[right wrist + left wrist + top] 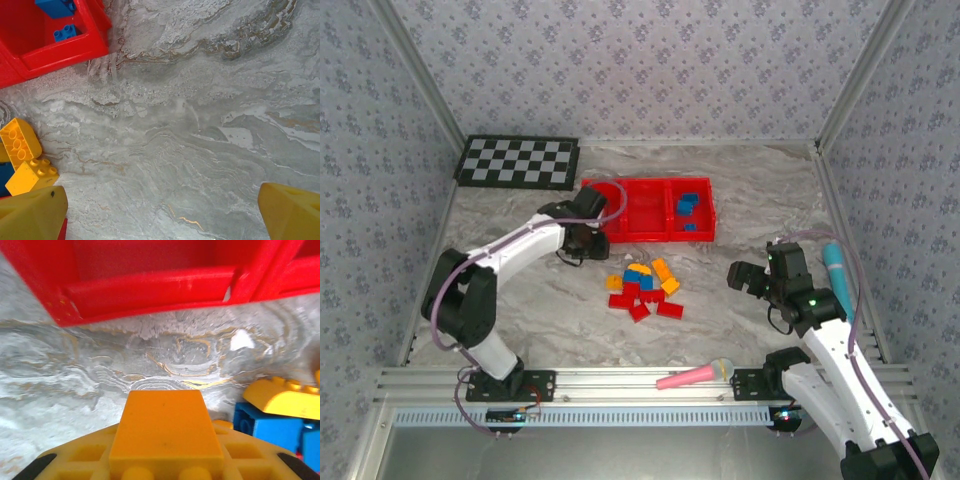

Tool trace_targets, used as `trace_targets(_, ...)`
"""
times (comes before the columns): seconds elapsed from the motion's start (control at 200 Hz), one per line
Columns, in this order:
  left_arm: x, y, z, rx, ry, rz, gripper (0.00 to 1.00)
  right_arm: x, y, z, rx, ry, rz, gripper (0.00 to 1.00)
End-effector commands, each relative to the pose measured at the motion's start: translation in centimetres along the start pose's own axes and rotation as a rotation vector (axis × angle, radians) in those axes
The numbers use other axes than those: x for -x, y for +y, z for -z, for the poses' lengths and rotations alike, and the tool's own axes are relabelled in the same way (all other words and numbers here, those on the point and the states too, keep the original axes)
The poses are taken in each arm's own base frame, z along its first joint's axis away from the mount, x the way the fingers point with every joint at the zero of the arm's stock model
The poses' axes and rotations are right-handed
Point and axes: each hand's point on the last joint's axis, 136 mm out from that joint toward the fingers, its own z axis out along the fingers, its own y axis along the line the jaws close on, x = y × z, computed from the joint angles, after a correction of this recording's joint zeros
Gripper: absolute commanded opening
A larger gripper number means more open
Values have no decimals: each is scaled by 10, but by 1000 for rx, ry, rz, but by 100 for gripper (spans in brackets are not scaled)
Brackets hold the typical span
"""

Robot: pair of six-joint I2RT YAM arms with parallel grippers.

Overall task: Sort the legos into containers by color
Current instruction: Pick up the lego from the center of the table, then place the lego in the container.

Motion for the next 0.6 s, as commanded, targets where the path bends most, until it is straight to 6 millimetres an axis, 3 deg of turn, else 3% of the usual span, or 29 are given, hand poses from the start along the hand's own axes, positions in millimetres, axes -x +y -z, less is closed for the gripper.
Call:
trace_targets(0.0,28,3,39,46,-84,-24,32,-4,-6,-1,-24,11,-11,99)
trace_targets(0.165,62,2,39,67,-87,-25,32,-3,-5,-1,-20,9,-9,100)
trace_targets(0.32,89,4,14,83,-43,-1,32,-1,-4,2,-14,-9,-4,100)
trace_targets(0.595,109,12,-14,98,-1,42,33,1,-3,2,-2,-18,5,100)
